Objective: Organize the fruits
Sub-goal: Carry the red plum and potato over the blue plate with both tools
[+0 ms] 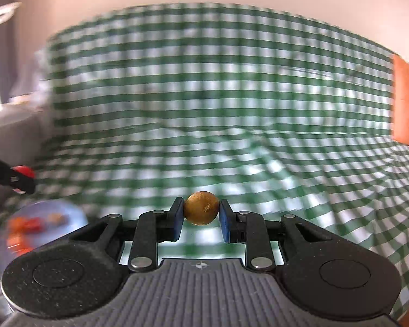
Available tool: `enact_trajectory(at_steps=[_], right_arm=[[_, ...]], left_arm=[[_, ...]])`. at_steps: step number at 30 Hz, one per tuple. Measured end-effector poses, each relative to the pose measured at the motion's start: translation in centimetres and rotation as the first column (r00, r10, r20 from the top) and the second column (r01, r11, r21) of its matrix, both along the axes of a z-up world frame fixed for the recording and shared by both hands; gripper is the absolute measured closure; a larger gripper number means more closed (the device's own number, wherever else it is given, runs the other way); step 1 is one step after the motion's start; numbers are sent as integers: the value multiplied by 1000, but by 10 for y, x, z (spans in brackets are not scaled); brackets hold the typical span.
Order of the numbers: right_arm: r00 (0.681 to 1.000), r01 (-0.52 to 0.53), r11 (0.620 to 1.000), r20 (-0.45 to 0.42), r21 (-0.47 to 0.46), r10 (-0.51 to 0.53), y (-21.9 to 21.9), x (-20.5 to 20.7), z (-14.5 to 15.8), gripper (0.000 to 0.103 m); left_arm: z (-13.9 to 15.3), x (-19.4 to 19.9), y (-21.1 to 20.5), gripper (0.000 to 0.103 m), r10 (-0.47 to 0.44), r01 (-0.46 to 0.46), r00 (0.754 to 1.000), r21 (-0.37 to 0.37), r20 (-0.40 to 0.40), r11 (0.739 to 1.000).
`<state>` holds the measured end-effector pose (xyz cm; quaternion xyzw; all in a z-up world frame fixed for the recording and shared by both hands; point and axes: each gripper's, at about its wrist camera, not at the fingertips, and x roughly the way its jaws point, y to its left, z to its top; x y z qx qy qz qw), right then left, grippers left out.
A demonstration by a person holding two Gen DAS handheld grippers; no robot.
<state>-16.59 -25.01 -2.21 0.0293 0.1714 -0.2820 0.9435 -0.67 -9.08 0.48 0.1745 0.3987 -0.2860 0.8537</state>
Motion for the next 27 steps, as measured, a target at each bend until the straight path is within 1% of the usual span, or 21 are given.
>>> enact_trajectory(at_steps=[3,7,10,13,18,22,27], right_arm=[[996,-93,996,4,15,93,44,-9,9,75],[979,-203,979,18,7,203,97,-15,21,75],[962,-271,962,15,7,271,126,-19,26,75],[950,-313,950,-12,3,313,149,-21,24,75],[937,-346,938,-55,-16,345,170,-23,23,75],[942,-333,943,-55,-15,332,174,-24,23,75],[949,-312,950,-45,-7,311,173,-31,24,75]], left_arm=[[13,-21,42,69,50,-49,999,-16,14,999],[24,-46,84,69,98,-97,994,-33,43,995],[31,-64,112,69,130,-127,990,-60,52,990],[34,-77,132,69,157,-152,986,-81,52,985],[37,-93,152,69,172,-166,984,-111,49,980],[38,-100,155,69,168,-162,985,-128,43,979],[38,-105,154,69,154,-147,987,-131,43,980]])
